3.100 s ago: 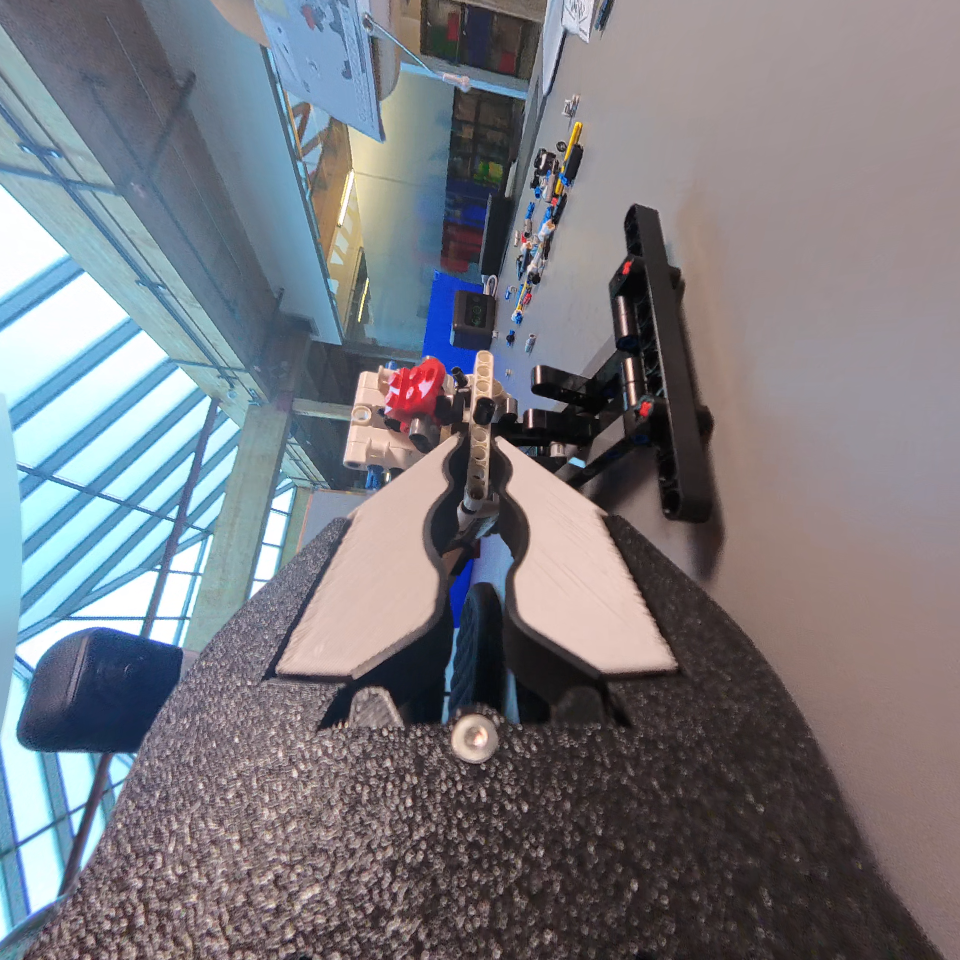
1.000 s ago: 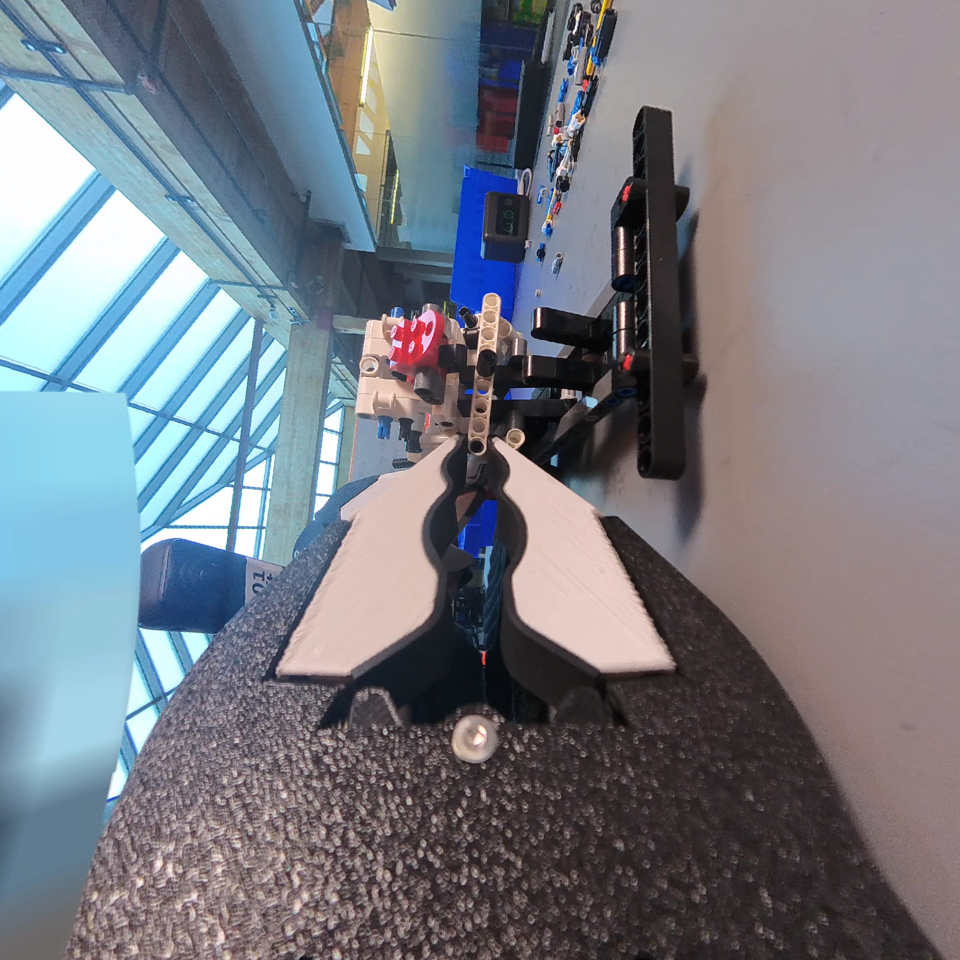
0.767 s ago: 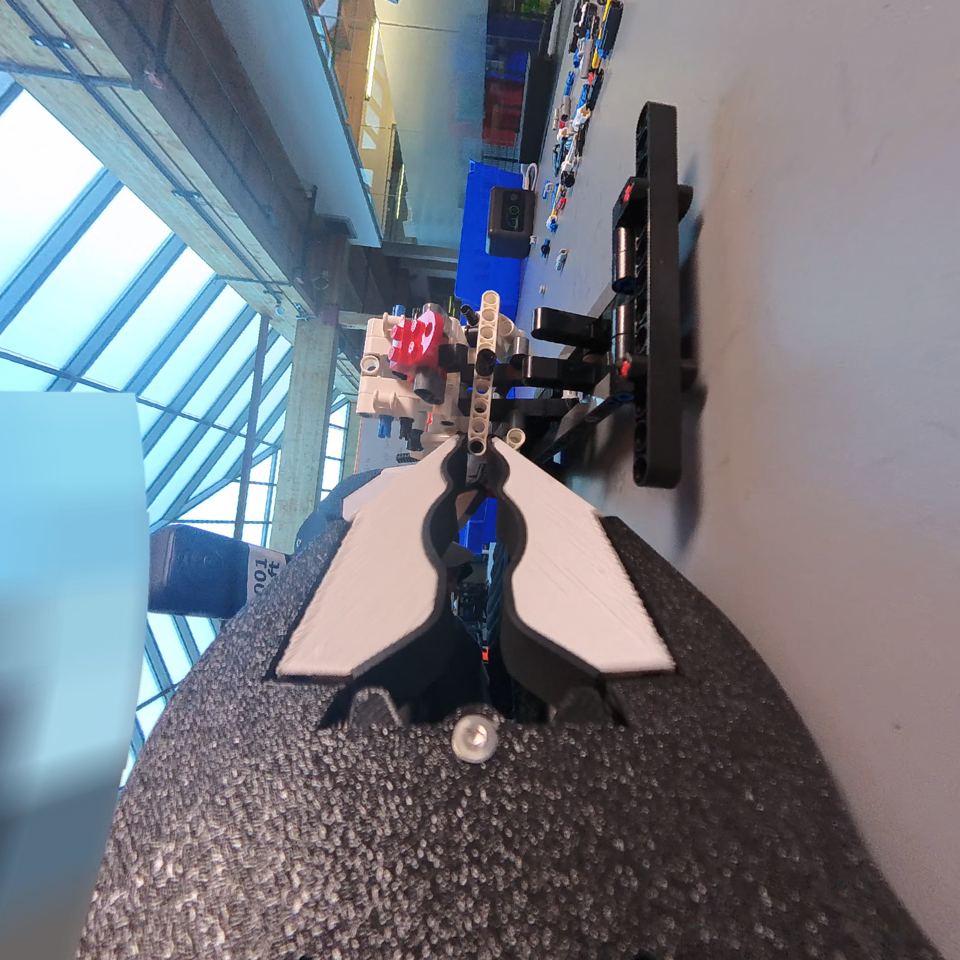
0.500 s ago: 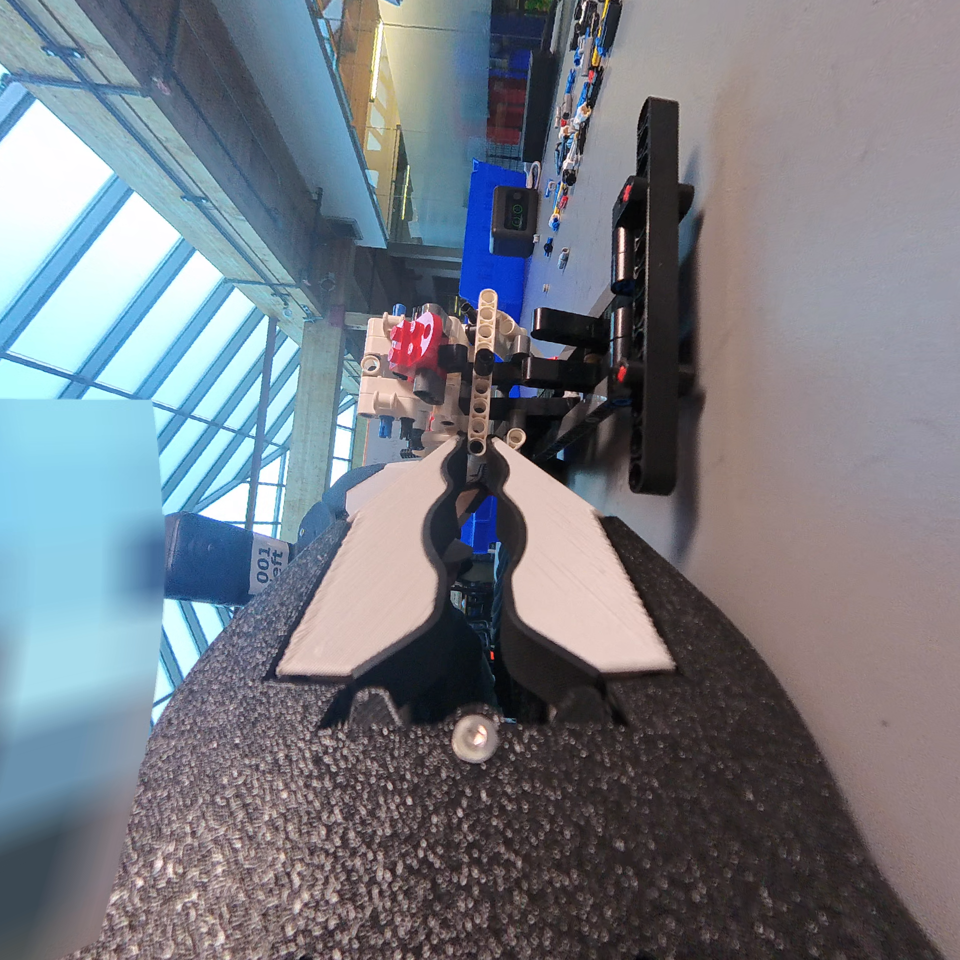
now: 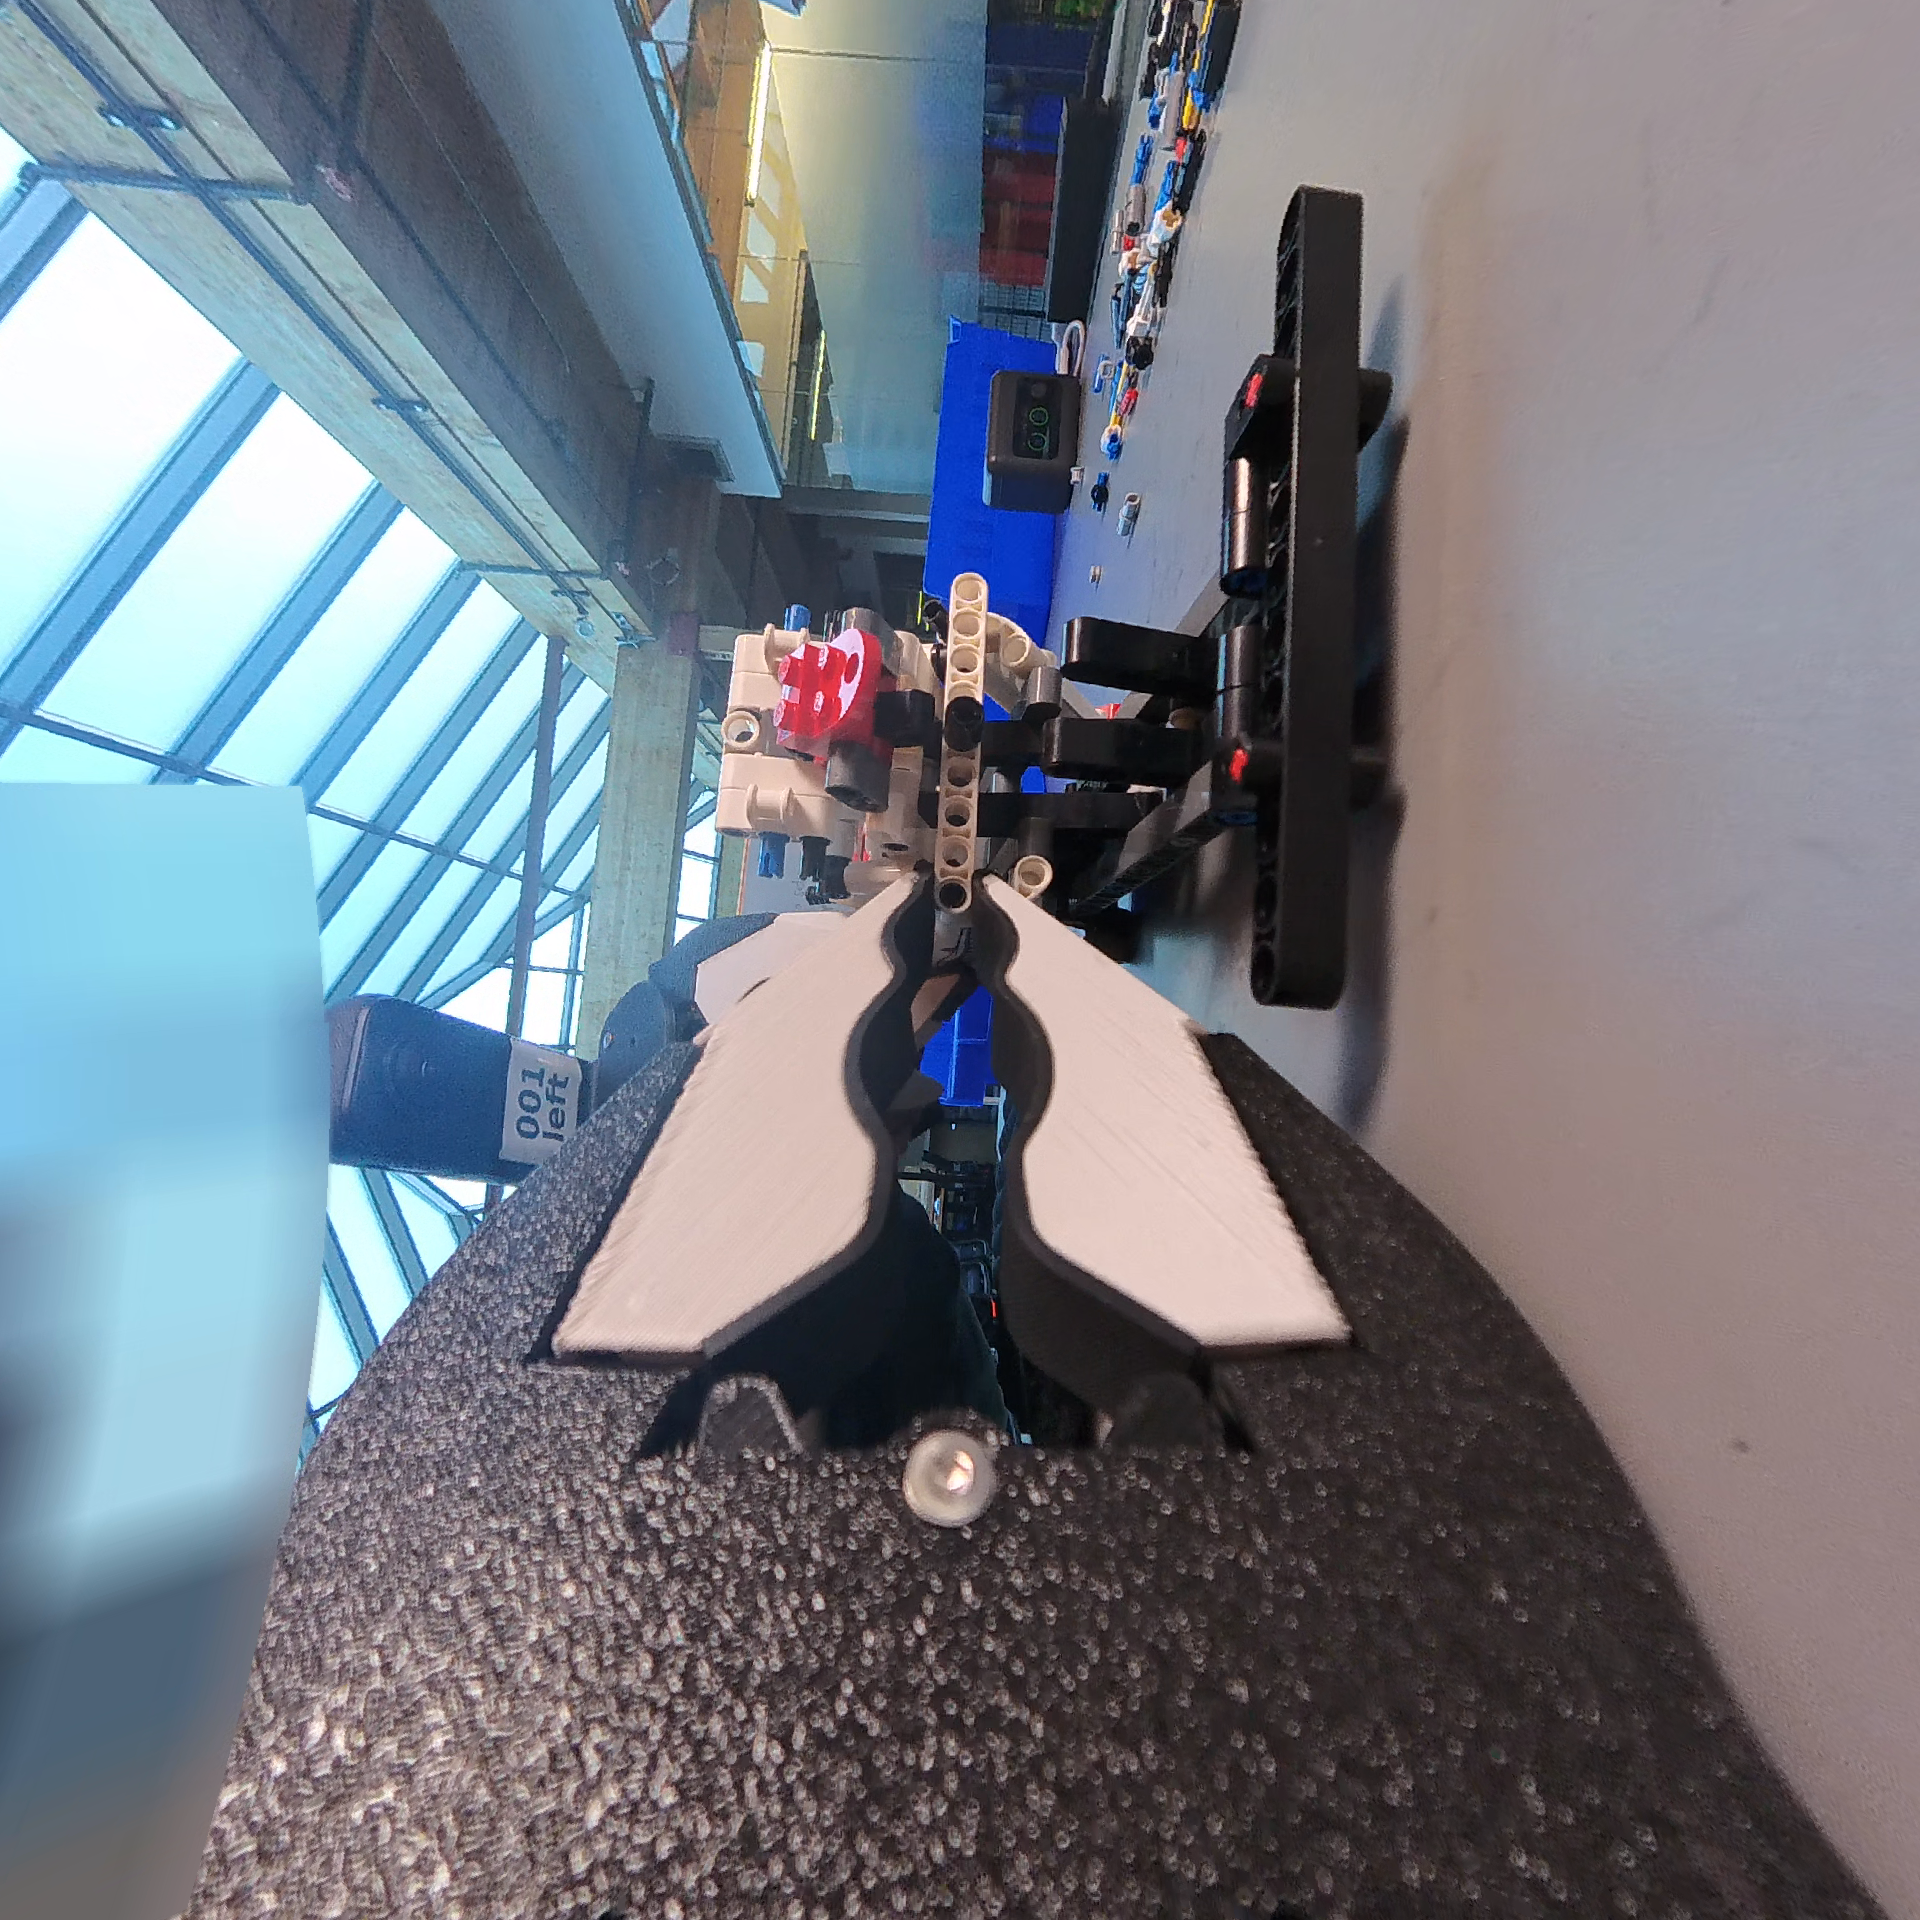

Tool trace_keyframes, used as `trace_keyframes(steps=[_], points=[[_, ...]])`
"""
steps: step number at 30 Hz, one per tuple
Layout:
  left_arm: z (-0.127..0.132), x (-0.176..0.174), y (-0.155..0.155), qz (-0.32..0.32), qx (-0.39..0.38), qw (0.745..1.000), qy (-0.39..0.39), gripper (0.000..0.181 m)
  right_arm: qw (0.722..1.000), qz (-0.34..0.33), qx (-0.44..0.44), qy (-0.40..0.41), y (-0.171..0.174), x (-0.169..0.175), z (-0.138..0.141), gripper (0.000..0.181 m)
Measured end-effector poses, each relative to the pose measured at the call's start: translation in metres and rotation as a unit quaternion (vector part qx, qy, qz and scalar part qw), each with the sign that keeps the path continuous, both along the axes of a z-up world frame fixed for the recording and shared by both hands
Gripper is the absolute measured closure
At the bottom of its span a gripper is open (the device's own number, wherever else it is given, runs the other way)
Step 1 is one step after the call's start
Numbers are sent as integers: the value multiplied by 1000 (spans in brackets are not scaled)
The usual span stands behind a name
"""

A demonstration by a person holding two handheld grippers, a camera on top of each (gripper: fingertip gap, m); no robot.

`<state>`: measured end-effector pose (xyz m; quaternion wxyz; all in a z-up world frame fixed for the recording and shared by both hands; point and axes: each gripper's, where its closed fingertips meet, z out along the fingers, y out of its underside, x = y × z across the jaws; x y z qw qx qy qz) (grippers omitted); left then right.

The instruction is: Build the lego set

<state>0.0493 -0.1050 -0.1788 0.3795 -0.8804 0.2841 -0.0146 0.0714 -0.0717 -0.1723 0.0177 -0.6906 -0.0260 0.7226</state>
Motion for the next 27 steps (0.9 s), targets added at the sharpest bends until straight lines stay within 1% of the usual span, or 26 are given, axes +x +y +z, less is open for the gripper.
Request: trace_keyframes(steps=[27], points=[[0,0,-1,-15,-11,1000,-8,175,1000,0,3,0,-1,0,0,177]])
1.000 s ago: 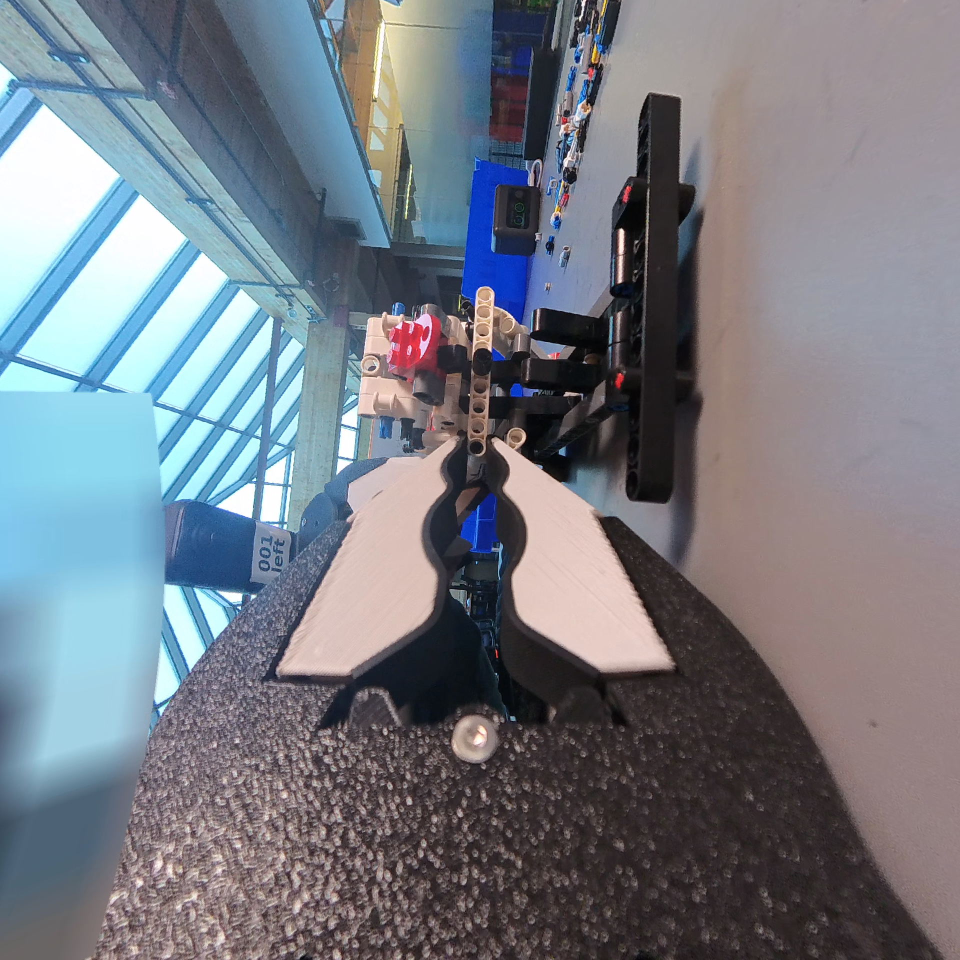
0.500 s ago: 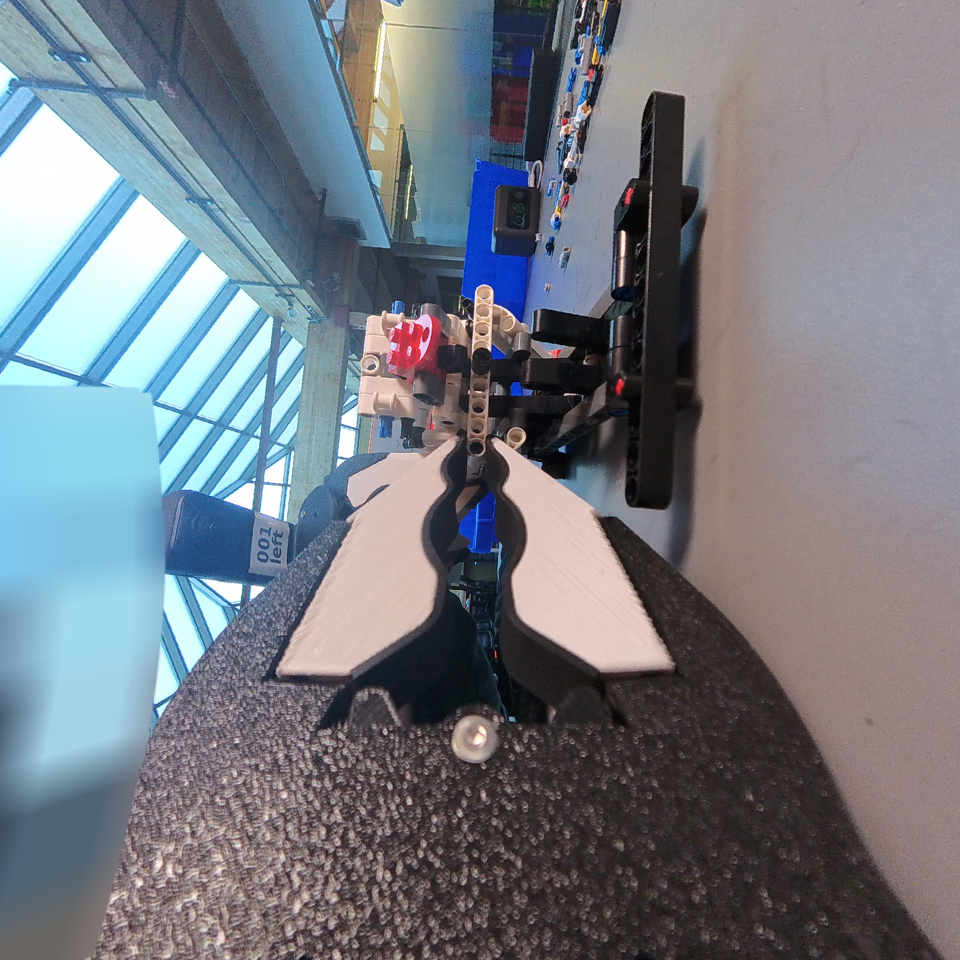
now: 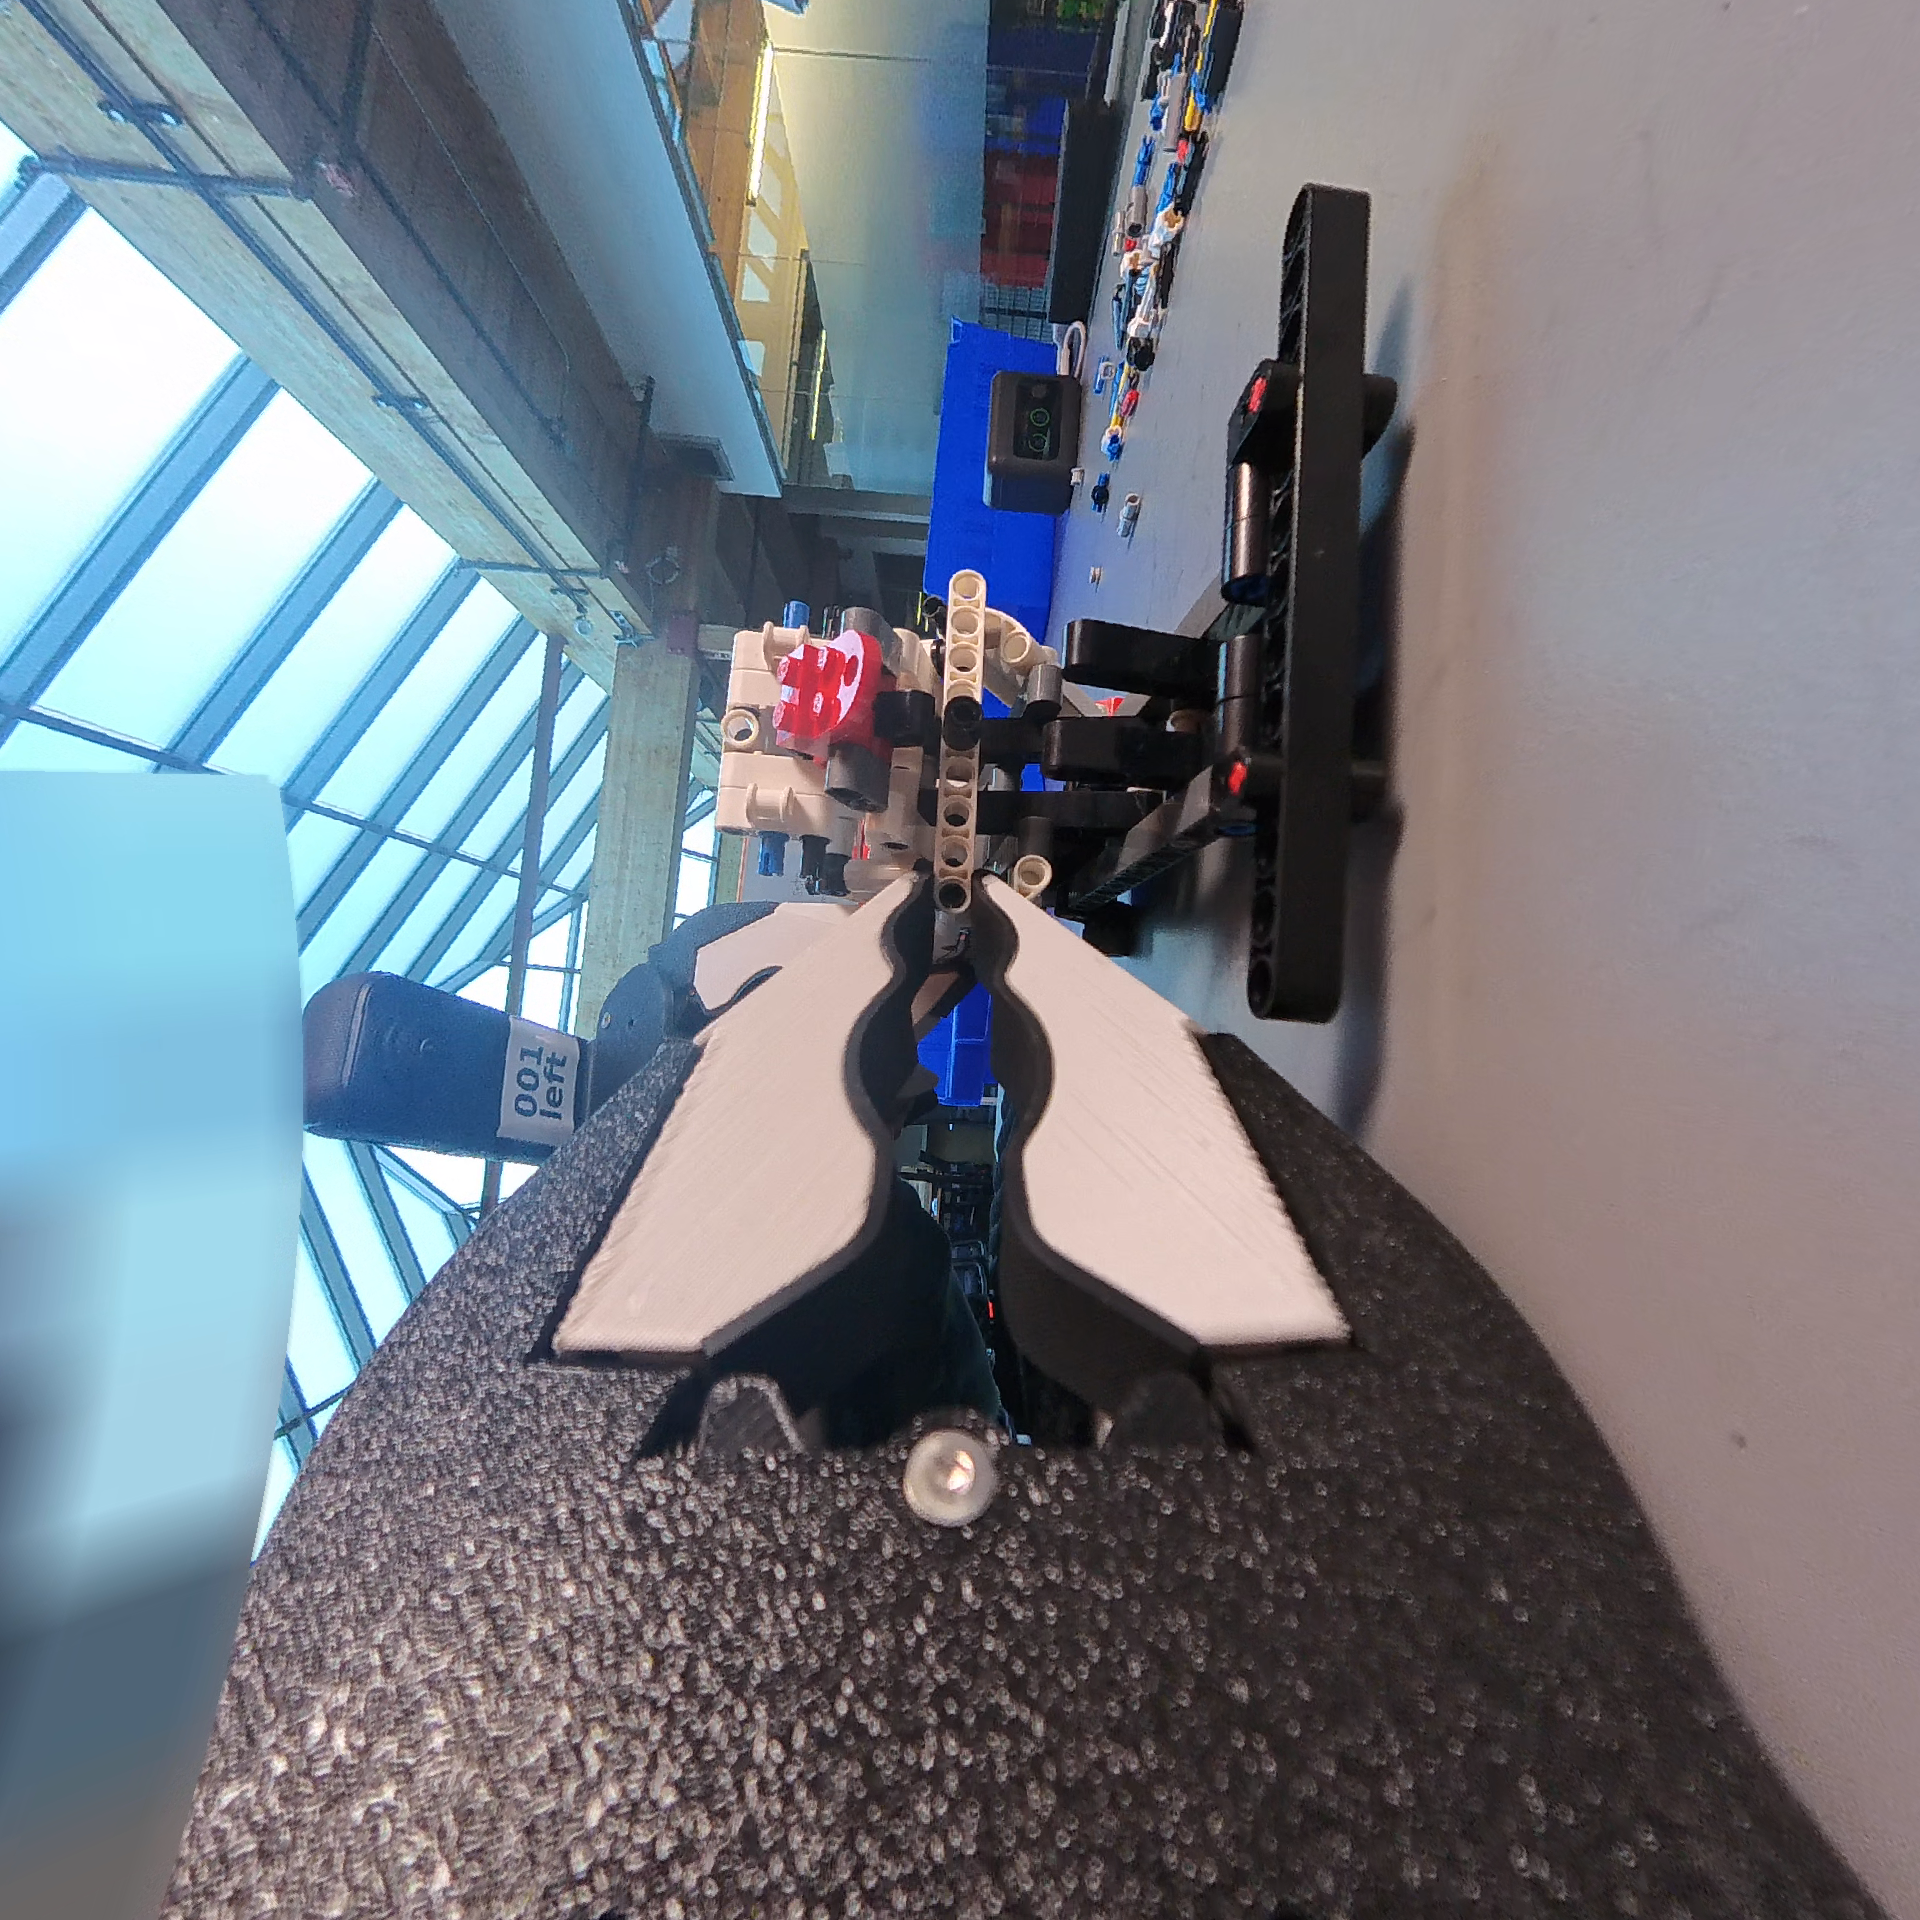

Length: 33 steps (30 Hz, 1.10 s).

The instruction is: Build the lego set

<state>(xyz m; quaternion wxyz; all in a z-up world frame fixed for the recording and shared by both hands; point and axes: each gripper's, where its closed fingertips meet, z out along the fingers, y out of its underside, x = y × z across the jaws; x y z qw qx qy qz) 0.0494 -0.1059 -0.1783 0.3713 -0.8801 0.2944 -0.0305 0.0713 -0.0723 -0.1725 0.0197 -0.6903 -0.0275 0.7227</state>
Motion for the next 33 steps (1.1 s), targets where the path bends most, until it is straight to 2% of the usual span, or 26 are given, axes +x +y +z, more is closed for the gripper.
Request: trace_keyframes(steps=[7,9,10,11,12,14,17,33], points=[[0,-1,-1,-2,-4,1000,0,175,1000,-1,-1,1,0,0,0,176],[-1,-13,-3,12,-7,1000,8,175,999,-46,0,-1,22,11,-1,176],[1,-12,-4,10,-7,1000,-7,175,999,-38,25,-7,18,12,1,176],[2,-7,-4,0,-7,1000,-8,175,997,-5,74,-22,-2,6,3,175],[1,-4,-3,-5,-7,1000,1,175,997,2,71,-19,-9,2,3,175],[0,-5,0,-2,-9,1000,-2,175,999,-28,22,-2,8,5,2,176],[0,-5,0,-4,-10,1000,-5,175,999,-34,29,-10,11,7,1,176],[-1,-8,-2,-36,-24,999,-14,175,998,59,30,-16,-3,0,-1,175]])
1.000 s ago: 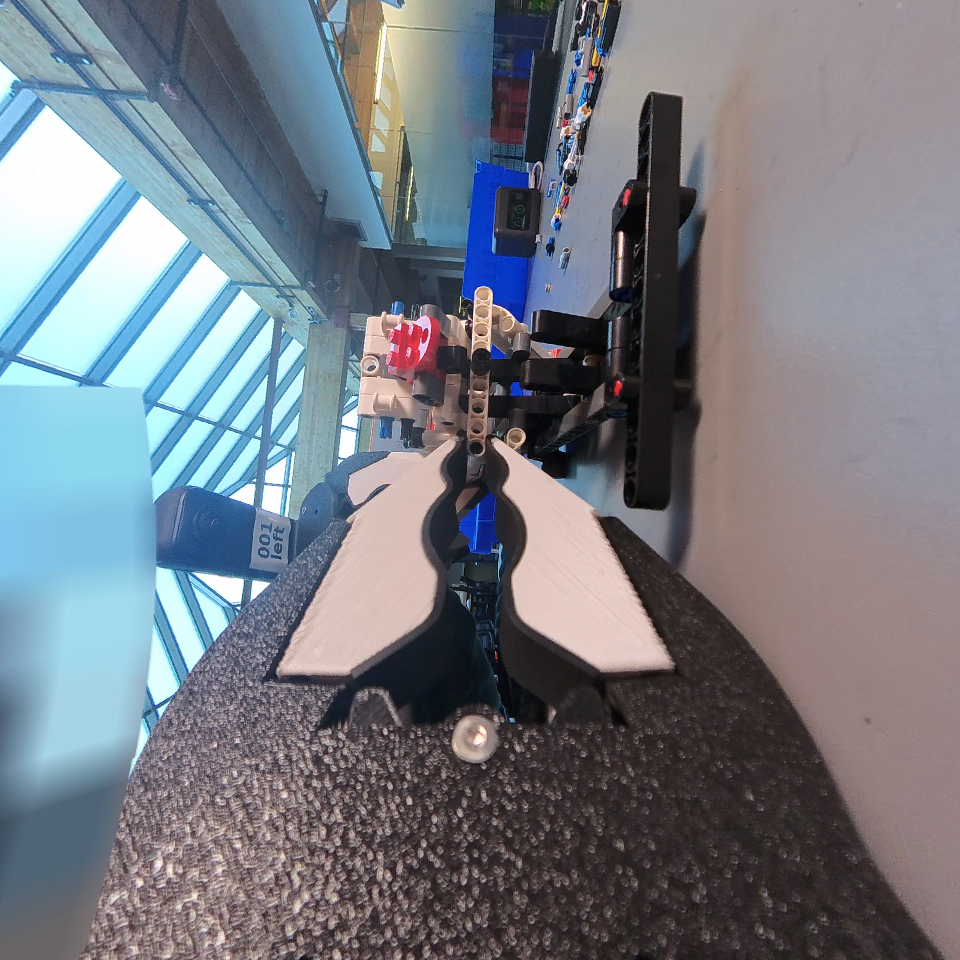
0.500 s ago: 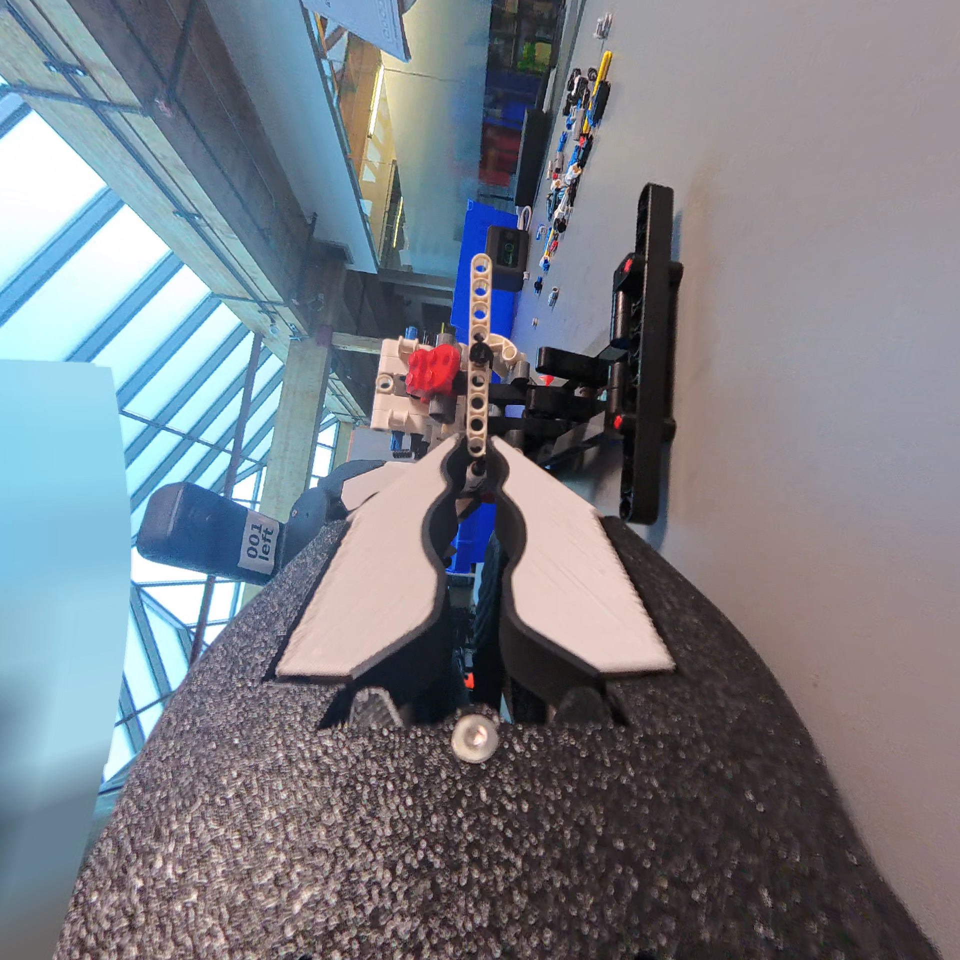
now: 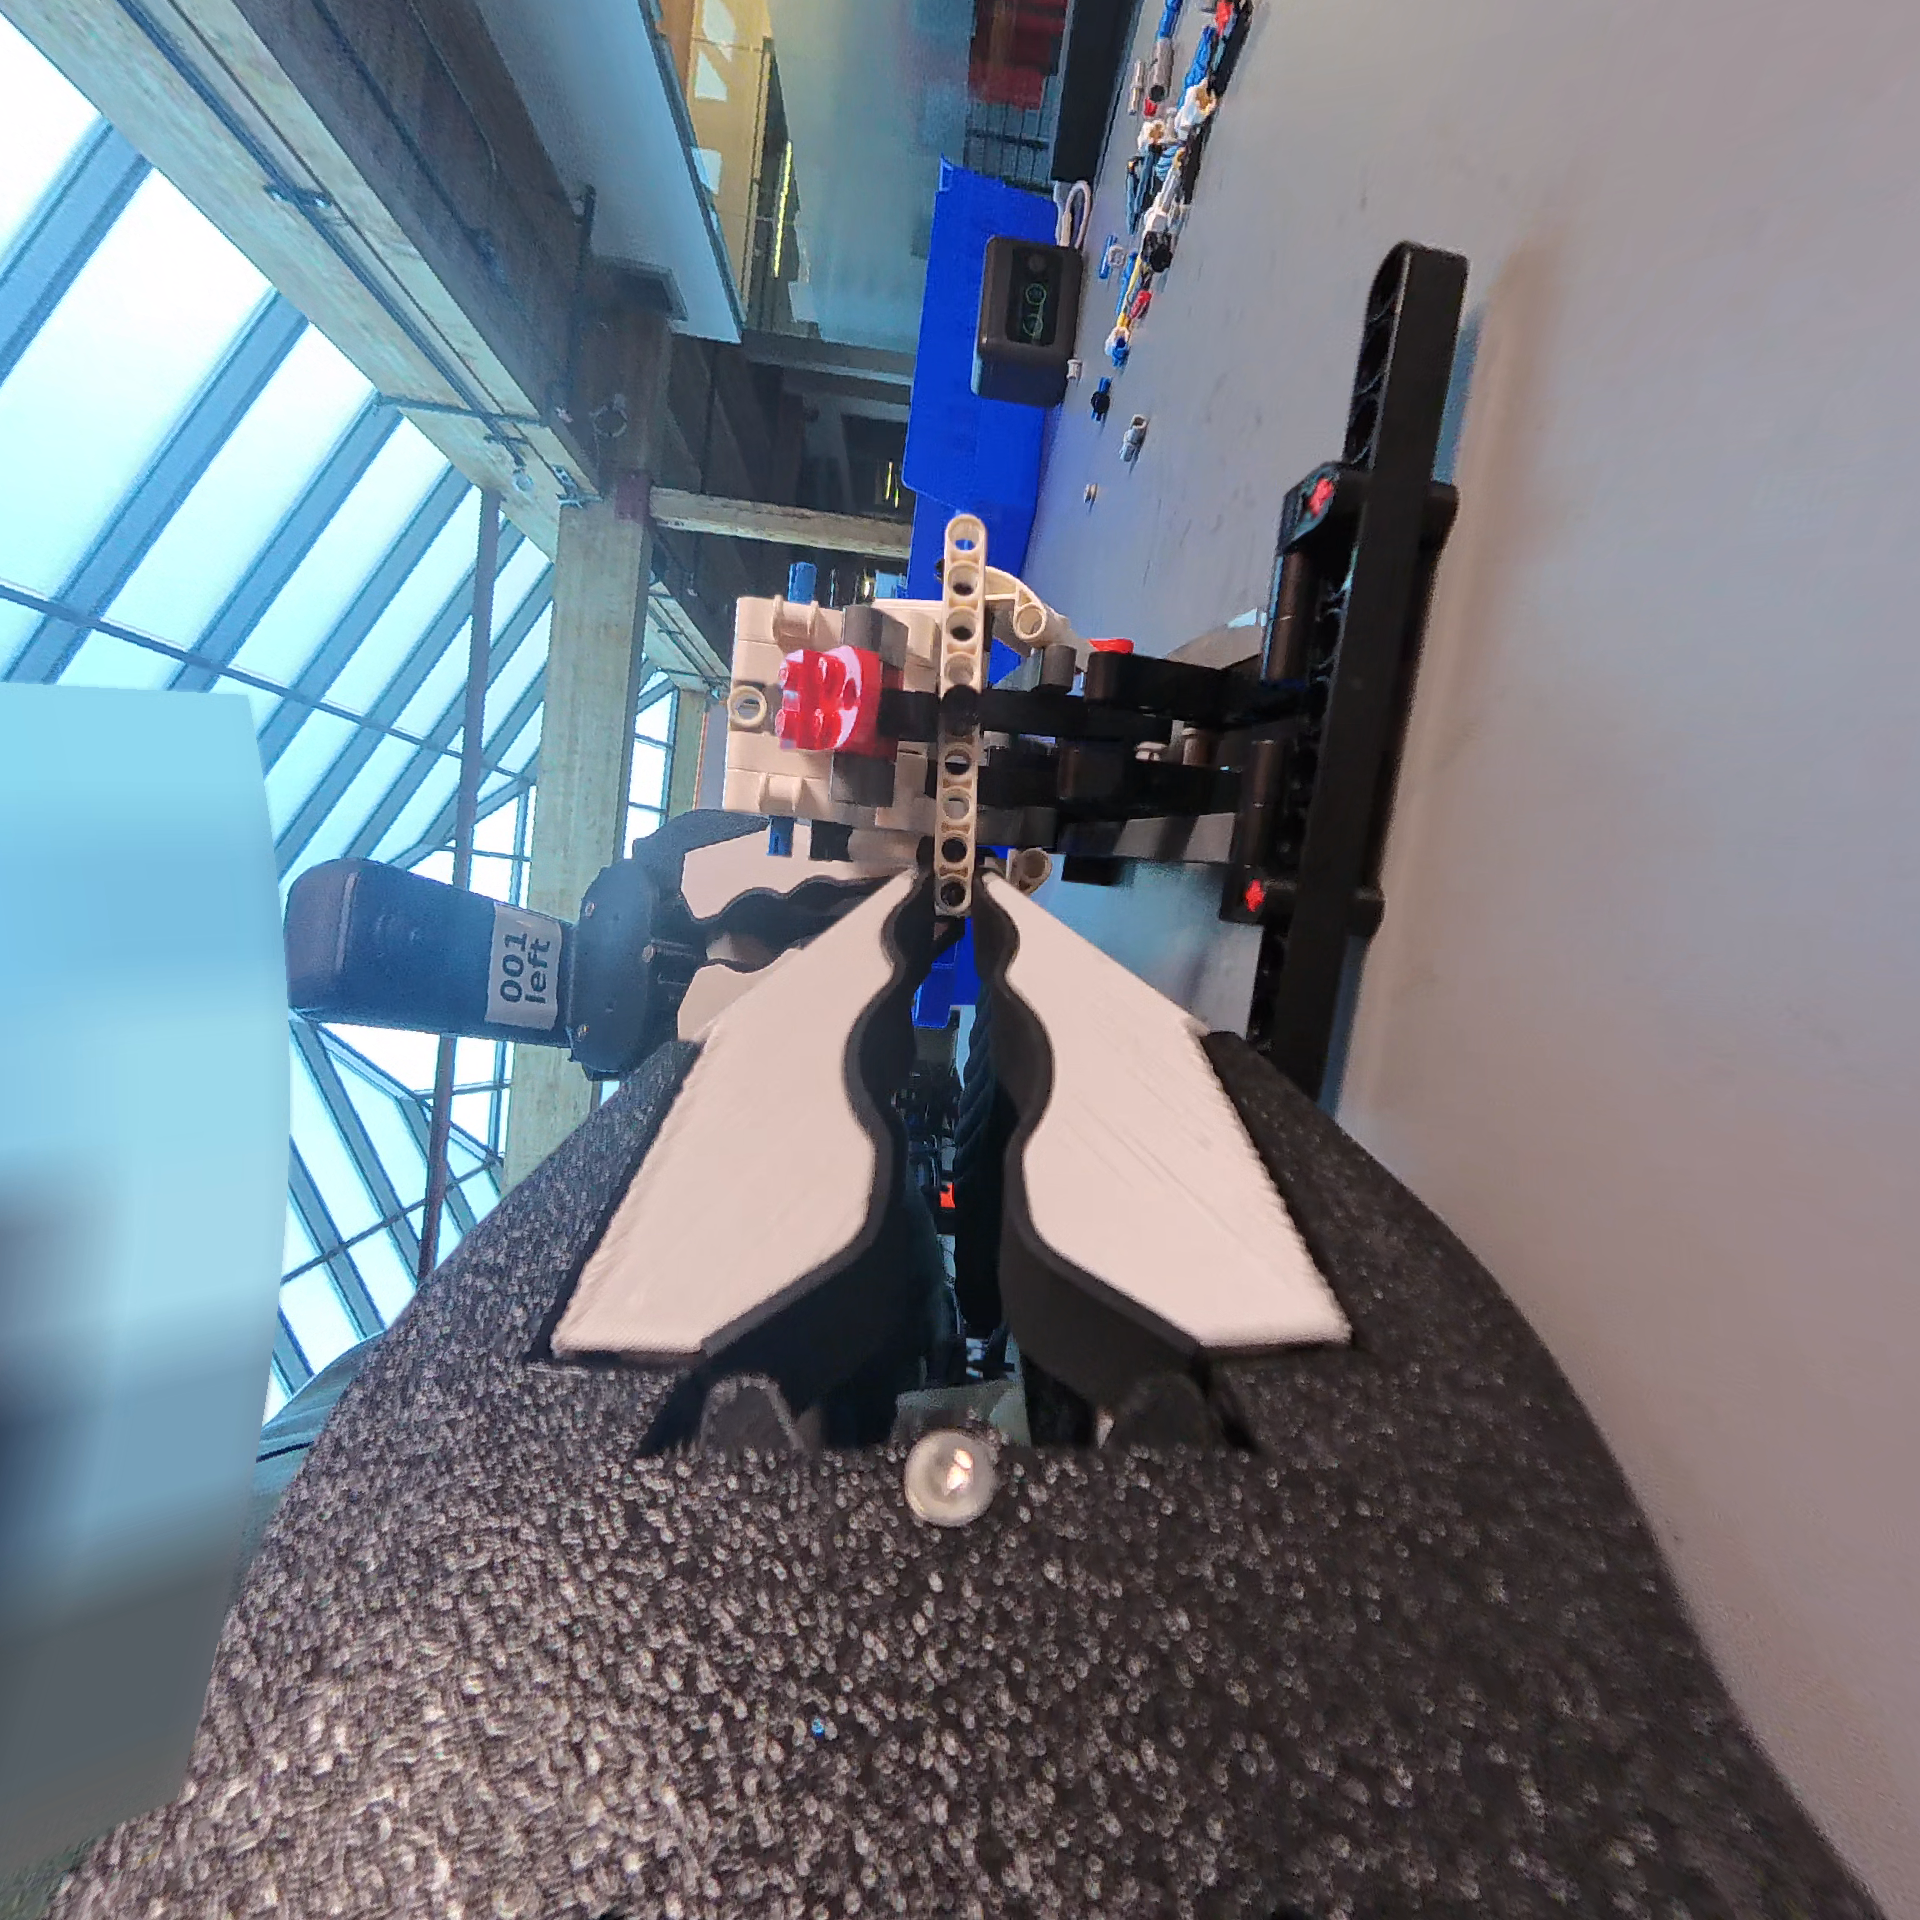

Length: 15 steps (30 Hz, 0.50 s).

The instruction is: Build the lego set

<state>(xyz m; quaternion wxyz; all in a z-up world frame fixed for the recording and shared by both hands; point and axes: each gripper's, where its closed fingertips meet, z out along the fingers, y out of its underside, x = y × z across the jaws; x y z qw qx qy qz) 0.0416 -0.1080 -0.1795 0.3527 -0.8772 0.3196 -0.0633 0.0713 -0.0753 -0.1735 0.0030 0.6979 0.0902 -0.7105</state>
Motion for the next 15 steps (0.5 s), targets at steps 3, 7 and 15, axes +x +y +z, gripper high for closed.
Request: trace_keyframes(steps=[3,7,15], points=[[0,0,0,-9,-2,1000,-2,175,1000,7,0,-5,-1,-1,-2,175],[0,-1,-1,-18,-3,1000,-1,175,1000,13,1,-8,-2,-1,-2,175],[0,-1,0,-15,-8,1000,-19,175,1000,10,-3,-6,-2,-1,-2,175]])
